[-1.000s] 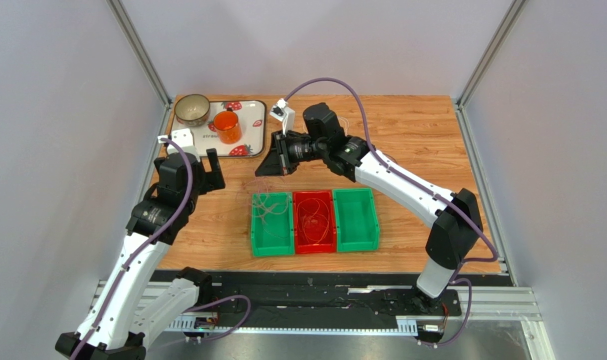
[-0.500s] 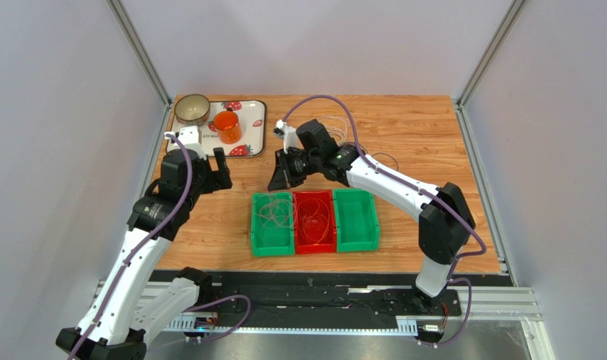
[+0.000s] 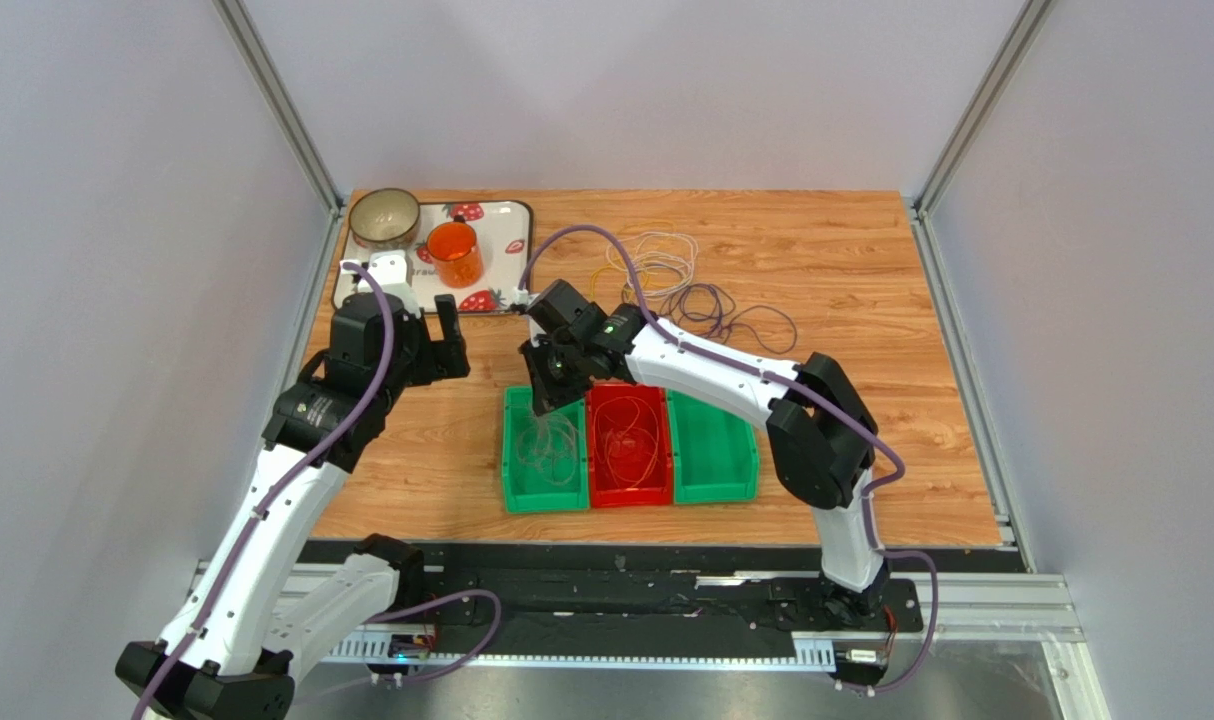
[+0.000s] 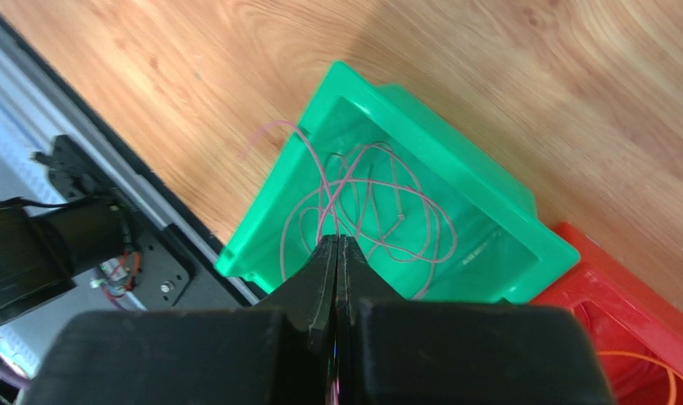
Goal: Untangle the cables
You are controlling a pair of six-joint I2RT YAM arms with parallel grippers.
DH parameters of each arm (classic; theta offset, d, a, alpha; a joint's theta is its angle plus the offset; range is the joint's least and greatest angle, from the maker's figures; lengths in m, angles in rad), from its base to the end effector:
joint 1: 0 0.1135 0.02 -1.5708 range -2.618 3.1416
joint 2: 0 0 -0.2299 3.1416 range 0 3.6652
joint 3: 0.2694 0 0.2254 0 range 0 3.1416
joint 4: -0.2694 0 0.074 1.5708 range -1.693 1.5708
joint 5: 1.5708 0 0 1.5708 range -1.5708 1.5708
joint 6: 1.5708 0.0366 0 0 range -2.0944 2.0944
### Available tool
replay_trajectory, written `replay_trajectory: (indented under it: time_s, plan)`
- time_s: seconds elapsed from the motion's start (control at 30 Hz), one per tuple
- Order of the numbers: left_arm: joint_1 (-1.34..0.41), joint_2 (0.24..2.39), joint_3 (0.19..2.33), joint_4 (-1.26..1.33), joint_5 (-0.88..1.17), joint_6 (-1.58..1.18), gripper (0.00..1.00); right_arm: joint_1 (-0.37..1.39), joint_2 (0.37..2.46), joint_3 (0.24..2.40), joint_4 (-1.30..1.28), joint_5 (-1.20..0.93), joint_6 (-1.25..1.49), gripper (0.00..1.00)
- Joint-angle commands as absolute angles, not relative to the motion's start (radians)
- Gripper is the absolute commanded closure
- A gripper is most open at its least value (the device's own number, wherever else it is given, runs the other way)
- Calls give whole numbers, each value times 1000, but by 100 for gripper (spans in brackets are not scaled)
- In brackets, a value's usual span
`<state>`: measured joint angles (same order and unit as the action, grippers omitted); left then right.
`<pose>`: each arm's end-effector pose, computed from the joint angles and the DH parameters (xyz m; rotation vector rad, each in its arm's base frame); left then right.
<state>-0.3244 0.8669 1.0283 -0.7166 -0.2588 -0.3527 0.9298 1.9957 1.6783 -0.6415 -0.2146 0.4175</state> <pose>0.1631 -0.0450 0.3252 -0.1820 2.1003 -0.1305 0.2347 0.3276 0.2223 -0.7710 2.5822 0.7574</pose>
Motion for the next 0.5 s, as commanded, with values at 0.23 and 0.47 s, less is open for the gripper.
replay_trajectory:
  time_s: [0.23,0.47]
  plan:
    - [-318,871,1060,-696,-239,-334,4,953,2065,1776,-780,-34,422,100]
    - [-318,877,1058,-693,-227,-339,4,960,2043,1789,-828,84,433,100]
